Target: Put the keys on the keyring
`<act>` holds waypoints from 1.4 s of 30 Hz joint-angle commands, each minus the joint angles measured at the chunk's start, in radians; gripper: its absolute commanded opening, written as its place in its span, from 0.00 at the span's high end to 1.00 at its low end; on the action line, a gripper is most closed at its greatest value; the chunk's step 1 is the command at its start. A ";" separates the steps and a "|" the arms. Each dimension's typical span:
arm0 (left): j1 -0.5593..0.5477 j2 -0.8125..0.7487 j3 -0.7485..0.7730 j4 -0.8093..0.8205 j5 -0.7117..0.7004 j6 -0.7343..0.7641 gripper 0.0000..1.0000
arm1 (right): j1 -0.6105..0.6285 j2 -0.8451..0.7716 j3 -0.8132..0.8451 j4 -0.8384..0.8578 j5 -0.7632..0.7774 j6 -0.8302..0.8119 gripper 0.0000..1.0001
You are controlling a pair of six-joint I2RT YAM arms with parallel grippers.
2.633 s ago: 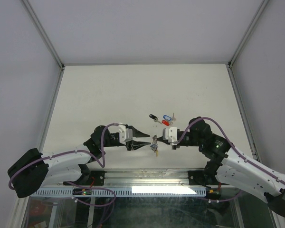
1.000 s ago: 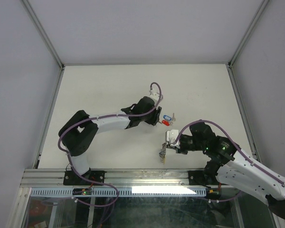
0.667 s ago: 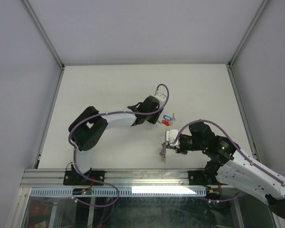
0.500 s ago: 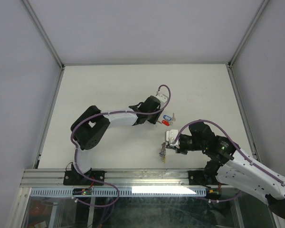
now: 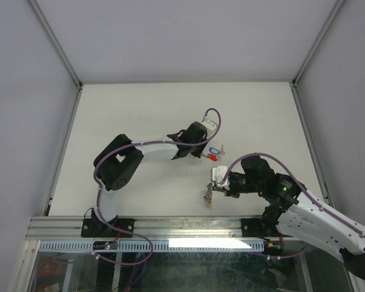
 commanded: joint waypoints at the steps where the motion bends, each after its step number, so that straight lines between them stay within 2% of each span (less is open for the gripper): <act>1: 0.008 0.002 0.038 0.022 0.007 0.020 1.00 | 0.006 -0.001 0.027 0.058 -0.029 0.013 1.00; 7: 0.008 -0.046 0.001 0.027 -0.002 0.035 1.00 | 0.006 -0.002 0.024 0.062 -0.026 0.011 1.00; 12: 0.009 -0.144 -0.104 0.103 0.012 0.050 1.00 | 0.006 -0.001 0.026 0.065 -0.027 0.012 1.00; 17: 0.009 -0.269 -0.228 0.184 0.154 0.061 1.00 | 0.006 -0.007 0.045 0.085 -0.040 0.047 1.00; 24: 0.009 -0.494 -0.409 0.295 0.249 0.035 1.00 | 0.006 -0.001 0.053 0.092 -0.053 0.054 1.00; 34: 0.009 -0.779 -0.563 0.308 0.401 0.052 1.00 | 0.007 0.013 0.049 0.135 -0.092 0.063 1.00; 42: 0.009 -0.909 -0.571 0.232 0.521 0.060 1.00 | 0.008 0.032 0.056 0.183 -0.145 0.078 1.00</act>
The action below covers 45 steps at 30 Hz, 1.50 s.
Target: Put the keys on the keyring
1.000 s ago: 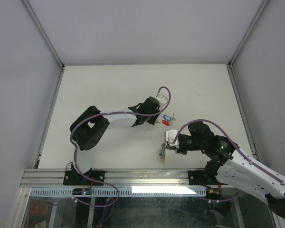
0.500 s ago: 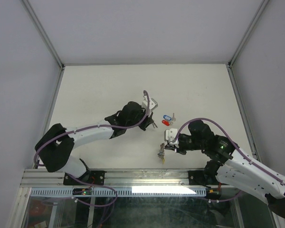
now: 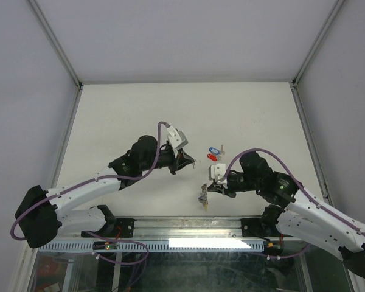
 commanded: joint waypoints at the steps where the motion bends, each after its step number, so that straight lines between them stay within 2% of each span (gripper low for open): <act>1: 0.009 -0.084 -0.010 0.001 0.124 0.030 1.00 | 0.005 -0.001 0.055 0.102 -0.057 0.019 1.00; 6: 0.009 -0.189 -0.053 -0.005 0.252 0.167 1.00 | 0.007 0.006 0.050 0.120 -0.066 0.011 1.00; 10: 0.009 -0.264 -0.098 0.005 0.300 0.292 1.00 | 0.007 0.016 0.051 0.143 -0.089 0.016 1.00; 16: 0.008 -0.276 -0.086 -0.051 0.365 0.471 1.00 | 0.007 0.044 0.065 0.184 -0.141 0.028 1.00; 23: 0.007 -0.272 -0.068 -0.106 0.376 0.637 1.00 | 0.007 0.059 0.064 0.245 -0.188 0.058 1.00; 35: 0.000 -0.261 -0.101 -0.090 0.452 0.849 1.00 | 0.007 0.096 0.030 0.330 -0.193 0.087 1.00; 45: -0.051 -0.268 -0.089 -0.147 0.350 0.965 1.00 | 0.007 0.128 0.017 0.369 -0.201 0.127 1.00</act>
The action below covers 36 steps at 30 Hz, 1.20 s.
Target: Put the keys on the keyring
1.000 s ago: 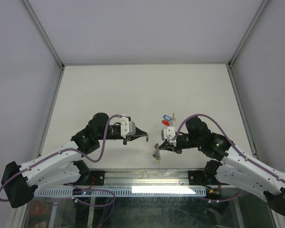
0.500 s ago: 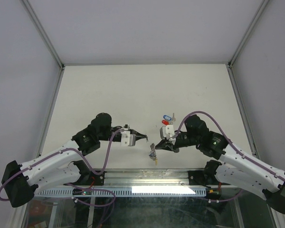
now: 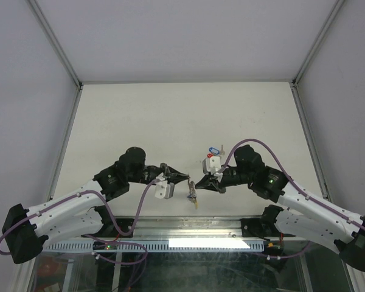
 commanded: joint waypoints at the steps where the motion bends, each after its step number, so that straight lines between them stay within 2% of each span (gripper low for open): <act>1: -0.033 -0.016 0.027 -0.020 -0.045 0.104 1.00 | 0.007 0.003 0.011 0.089 -0.029 0.031 1.00; 12: -0.078 -0.023 0.047 -0.088 -0.122 0.197 1.00 | 0.007 0.036 0.017 0.082 -0.023 0.061 1.00; 36: -0.110 0.001 0.060 -0.104 -0.172 0.235 1.00 | 0.007 0.101 0.030 0.071 0.028 0.104 1.00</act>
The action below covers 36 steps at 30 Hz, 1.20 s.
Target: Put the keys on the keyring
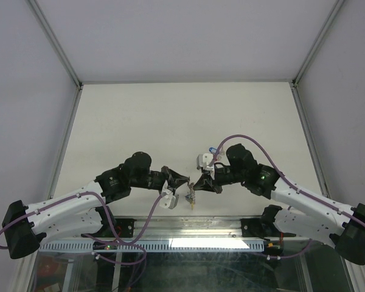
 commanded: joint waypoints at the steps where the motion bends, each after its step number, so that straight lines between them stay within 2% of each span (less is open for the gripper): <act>1: -0.008 0.003 0.044 0.019 -0.013 0.029 1.00 | 0.007 0.002 0.028 0.059 0.011 0.016 1.00; 36: -0.052 0.037 0.058 -0.033 -0.005 0.086 1.00 | 0.007 0.042 0.023 0.087 0.028 0.040 1.00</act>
